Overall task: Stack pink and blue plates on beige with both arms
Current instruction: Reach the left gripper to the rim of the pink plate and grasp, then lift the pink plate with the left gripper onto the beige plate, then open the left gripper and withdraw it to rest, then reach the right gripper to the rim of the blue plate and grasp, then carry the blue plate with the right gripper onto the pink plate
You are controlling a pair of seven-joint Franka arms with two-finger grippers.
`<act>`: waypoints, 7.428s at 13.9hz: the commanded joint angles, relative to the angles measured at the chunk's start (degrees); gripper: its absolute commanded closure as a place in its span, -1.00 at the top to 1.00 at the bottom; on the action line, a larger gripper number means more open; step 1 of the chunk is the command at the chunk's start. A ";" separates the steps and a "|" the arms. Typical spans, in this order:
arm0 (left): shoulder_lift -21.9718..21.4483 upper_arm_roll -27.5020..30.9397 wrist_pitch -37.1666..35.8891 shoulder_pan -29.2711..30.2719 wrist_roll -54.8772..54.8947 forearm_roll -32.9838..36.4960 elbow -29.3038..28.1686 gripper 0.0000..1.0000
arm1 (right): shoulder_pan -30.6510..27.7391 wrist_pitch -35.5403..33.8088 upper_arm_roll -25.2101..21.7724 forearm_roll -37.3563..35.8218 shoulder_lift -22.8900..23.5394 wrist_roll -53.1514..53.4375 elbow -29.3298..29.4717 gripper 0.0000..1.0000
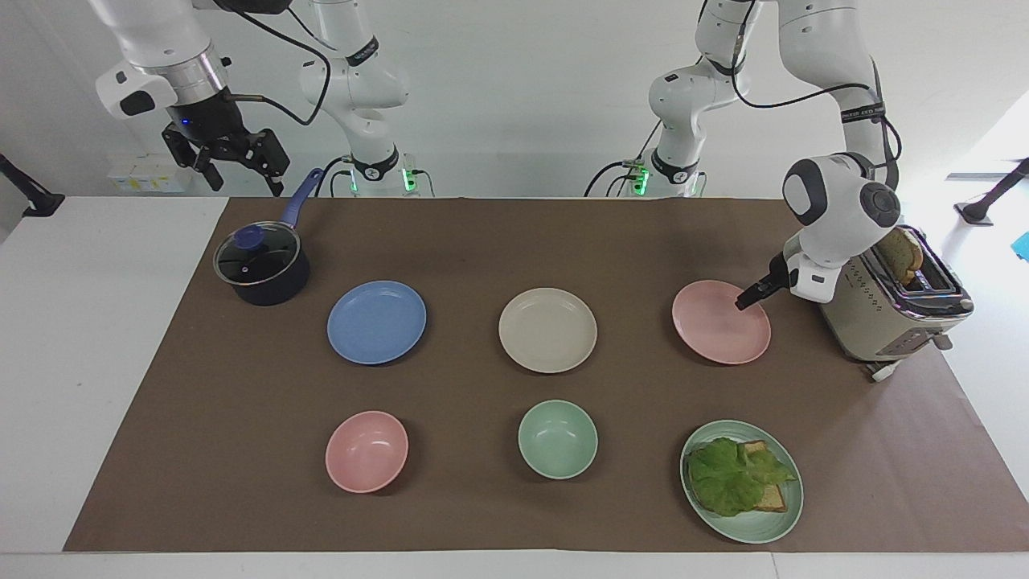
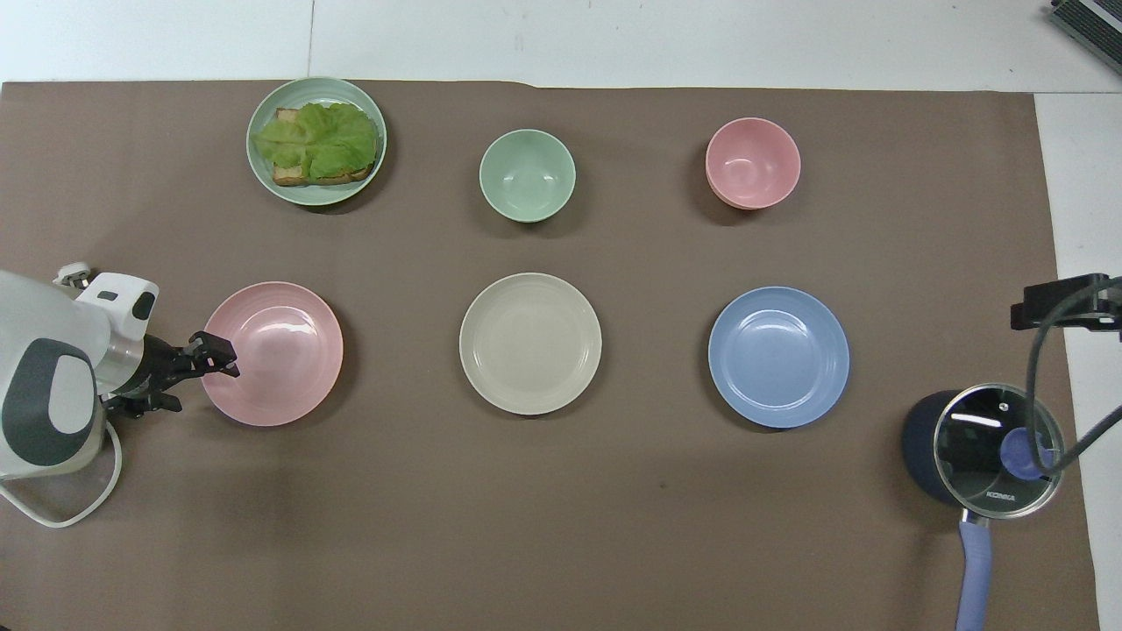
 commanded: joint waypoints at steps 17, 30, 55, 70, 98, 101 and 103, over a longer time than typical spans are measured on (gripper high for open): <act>-5.50 -1.06 -29.55 -6.43 -0.83 -5.62 15.78 -1.00 | -0.43 0.73 0.29 0.81 -0.95 -0.99 -1.21 1.00; -0.42 -0.88 -2.85 -32.29 -16.72 -12.92 7.78 -1.00 | -0.52 0.73 0.21 0.81 -0.95 -1.25 -1.21 1.00; -3.22 0.26 -36.57 -8.85 14.98 5.62 37.82 1.00 | -0.61 1.88 0.21 0.81 -1.74 -1.78 -3.84 1.00; -6.83 0.00 -40.71 -7.78 19.93 6.51 42.41 1.00 | -0.96 49.66 0.21 0.72 8.26 -7.05 -37.77 0.95; -6.83 0.00 -40.71 -7.78 19.93 6.51 42.32 1.00 | 13.25 43.27 0.73 14.17 6.51 -3.66 -32.25 -1.00; -6.83 0.00 -40.71 -7.78 19.84 6.51 42.41 1.00 | 20.82 43.36 0.73 14.17 9.50 9.44 -26.45 -1.00; -6.83 0.00 -40.71 -7.78 19.93 6.51 42.32 1.00 | 25.20 43.71 0.73 14.08 12.74 13.58 -23.72 -1.00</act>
